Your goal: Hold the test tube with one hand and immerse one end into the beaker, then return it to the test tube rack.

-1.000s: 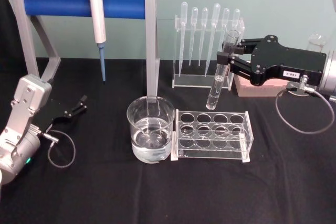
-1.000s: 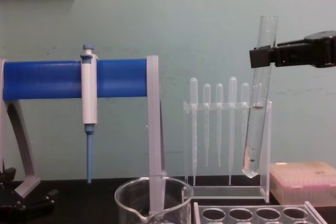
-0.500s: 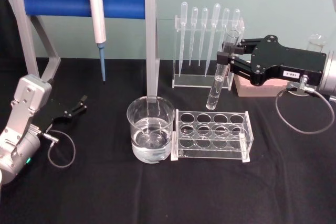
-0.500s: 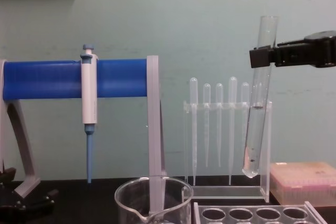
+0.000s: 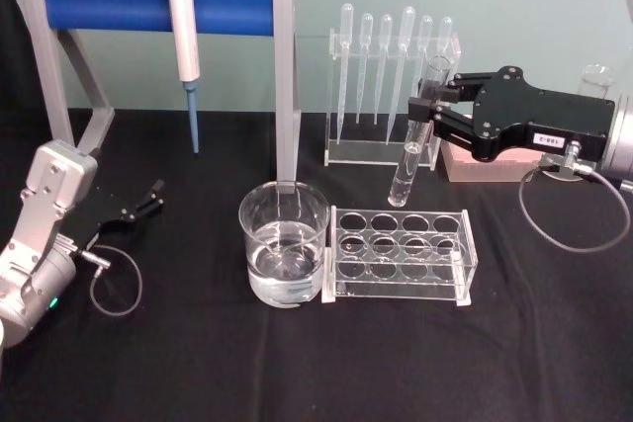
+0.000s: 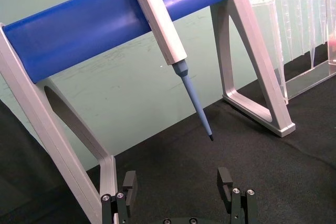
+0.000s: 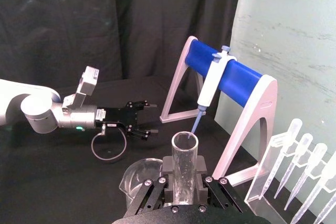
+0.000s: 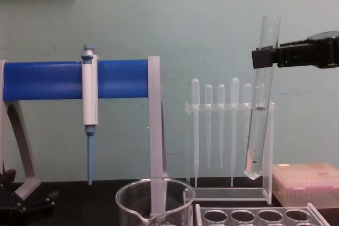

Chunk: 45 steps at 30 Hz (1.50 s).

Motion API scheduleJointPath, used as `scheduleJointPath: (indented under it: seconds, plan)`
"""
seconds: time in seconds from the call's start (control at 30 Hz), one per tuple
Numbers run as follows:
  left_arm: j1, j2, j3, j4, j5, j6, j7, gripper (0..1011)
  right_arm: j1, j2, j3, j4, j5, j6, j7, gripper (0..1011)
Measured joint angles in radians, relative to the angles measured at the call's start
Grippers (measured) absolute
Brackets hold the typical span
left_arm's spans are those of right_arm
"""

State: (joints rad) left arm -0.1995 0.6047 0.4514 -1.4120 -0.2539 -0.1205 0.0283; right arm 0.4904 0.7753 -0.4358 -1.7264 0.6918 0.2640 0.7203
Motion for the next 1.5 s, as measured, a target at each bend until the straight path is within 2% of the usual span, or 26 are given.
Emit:
scheduleJointPath:
  seconds: [1.5]
  plan:
    - [0.000,0.000,0.000,0.000,0.000,0.000,0.000,1000,0.000,0.000,0.000,0.000,0.000,0.000,0.000,241]
